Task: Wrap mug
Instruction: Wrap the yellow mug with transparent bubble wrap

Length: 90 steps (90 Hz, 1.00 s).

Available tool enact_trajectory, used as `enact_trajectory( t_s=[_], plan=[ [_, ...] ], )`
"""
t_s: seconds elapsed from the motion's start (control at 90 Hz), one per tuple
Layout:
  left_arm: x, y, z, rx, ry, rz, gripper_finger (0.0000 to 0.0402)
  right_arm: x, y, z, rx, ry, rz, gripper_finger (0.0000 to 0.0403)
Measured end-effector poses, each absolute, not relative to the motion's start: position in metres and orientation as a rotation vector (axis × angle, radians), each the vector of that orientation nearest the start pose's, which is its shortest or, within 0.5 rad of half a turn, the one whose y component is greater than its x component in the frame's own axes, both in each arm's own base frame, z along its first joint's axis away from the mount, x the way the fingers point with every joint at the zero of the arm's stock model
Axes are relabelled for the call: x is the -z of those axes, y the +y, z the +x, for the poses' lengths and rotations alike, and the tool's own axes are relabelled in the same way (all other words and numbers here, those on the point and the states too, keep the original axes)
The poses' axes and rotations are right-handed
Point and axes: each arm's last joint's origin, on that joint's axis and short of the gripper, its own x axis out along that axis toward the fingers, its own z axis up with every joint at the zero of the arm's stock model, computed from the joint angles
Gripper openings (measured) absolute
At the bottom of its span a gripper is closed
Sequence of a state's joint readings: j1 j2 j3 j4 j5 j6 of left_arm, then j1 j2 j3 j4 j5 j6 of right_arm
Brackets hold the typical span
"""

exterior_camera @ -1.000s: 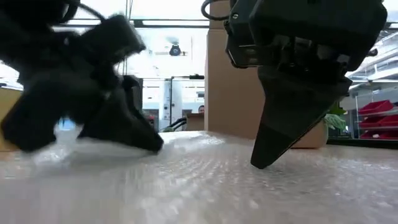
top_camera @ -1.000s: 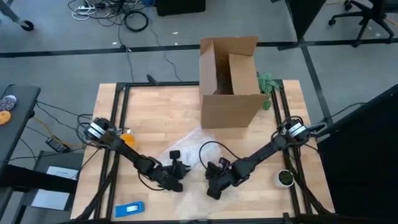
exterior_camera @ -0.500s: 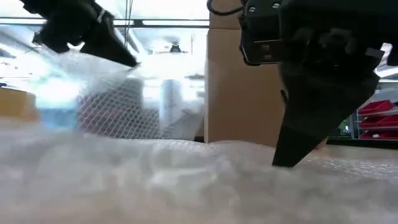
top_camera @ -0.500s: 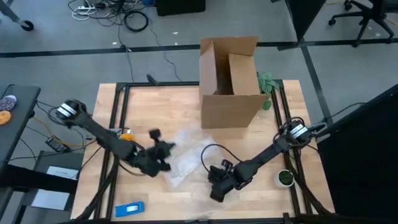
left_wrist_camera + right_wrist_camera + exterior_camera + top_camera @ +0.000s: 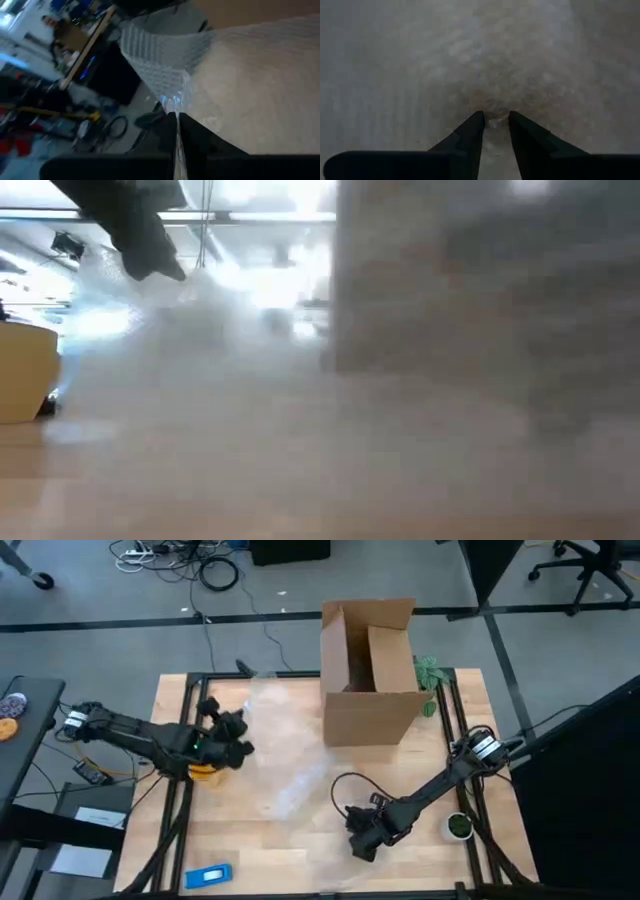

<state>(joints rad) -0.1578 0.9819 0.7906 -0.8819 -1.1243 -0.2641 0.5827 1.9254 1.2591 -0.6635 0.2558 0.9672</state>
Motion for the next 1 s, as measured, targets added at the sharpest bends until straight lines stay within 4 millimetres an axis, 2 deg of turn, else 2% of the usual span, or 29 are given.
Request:
enact_trajectory(
  t_s=[0.122,0.256,0.356,0.478,0.589,0.711,0.778,0.911,1.0],
  plan=[
    [-0.267,0.015,0.165,-1.078,0.765,0.439,0.0000,-0.170,0.195,0.312,0.299,1.107,0.334,0.0075],
    [-0.270,0.022,0.169,-1.121,0.741,0.413,0.0000,-0.157,0.199,0.312,0.309,1.135,0.315,0.0075],
    [-0.272,0.024,0.171,-1.089,0.723,0.370,0.0008,-0.143,0.204,0.313,0.298,1.170,0.309,0.0075],
    [-0.275,0.028,0.173,-0.972,0.705,0.231,0.0046,-0.140,0.205,0.312,0.307,1.191,0.302,0.0075],
    [-0.278,0.034,0.168,-0.983,0.736,0.235,0.0105,-0.148,0.202,0.309,0.324,1.174,0.309,0.0075],
    [-0.302,0.043,0.158,-1.050,0.771,0.202,0.0166,-0.163,0.200,0.309,0.313,1.108,0.288,0.0075],
    [-0.321,0.044,0.152,-1.027,0.771,0.132,0.0189,-0.167,0.199,0.308,0.306,1.093,0.263,0.0075],
    [-0.354,0.034,0.140,-0.815,0.779,-0.125,0.0214,-0.167,0.200,0.309,0.287,1.089,0.230,0.0075],
    [-0.365,0.024,0.134,-0.644,0.809,-0.307,0.0218,-0.166,0.204,0.307,0.267,1.081,0.194,0.0075]
  ],
)
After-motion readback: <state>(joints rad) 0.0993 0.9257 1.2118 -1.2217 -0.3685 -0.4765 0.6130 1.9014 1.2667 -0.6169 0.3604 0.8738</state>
